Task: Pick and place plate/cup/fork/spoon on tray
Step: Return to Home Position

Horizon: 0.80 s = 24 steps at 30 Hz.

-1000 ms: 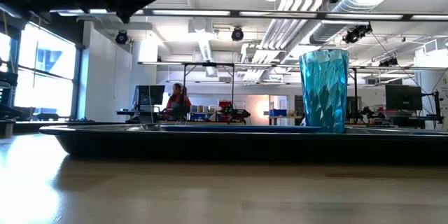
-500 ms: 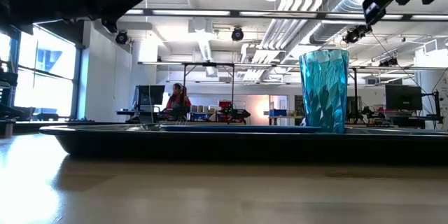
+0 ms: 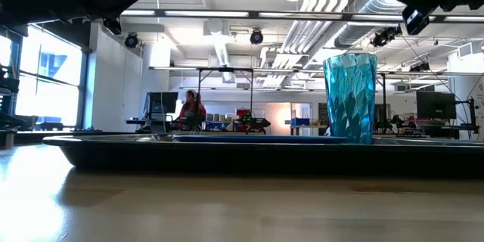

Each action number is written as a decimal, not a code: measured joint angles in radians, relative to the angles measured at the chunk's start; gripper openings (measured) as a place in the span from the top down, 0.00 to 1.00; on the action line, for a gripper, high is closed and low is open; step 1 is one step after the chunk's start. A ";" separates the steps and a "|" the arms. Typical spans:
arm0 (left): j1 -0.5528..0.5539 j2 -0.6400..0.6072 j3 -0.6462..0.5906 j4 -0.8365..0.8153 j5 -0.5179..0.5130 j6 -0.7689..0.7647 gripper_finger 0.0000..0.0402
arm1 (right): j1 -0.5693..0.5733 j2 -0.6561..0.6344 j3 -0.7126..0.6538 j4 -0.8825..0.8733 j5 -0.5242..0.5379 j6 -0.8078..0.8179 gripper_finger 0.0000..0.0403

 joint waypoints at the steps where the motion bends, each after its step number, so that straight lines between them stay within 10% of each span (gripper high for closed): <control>1: -0.001 0.008 0.000 0.000 -0.002 0.005 0.98 | 0.000 0.006 0.000 -0.015 0.000 -0.004 1.00; 14: -0.047 0.195 0.000 0.002 -0.064 0.043 0.99 | 0.000 0.062 0.000 0.010 0.029 -0.019 1.00; 24: -0.002 0.069 0.069 -0.208 -0.075 0.044 1.00 | 0.000 -0.068 0.000 -0.110 0.017 -0.025 1.00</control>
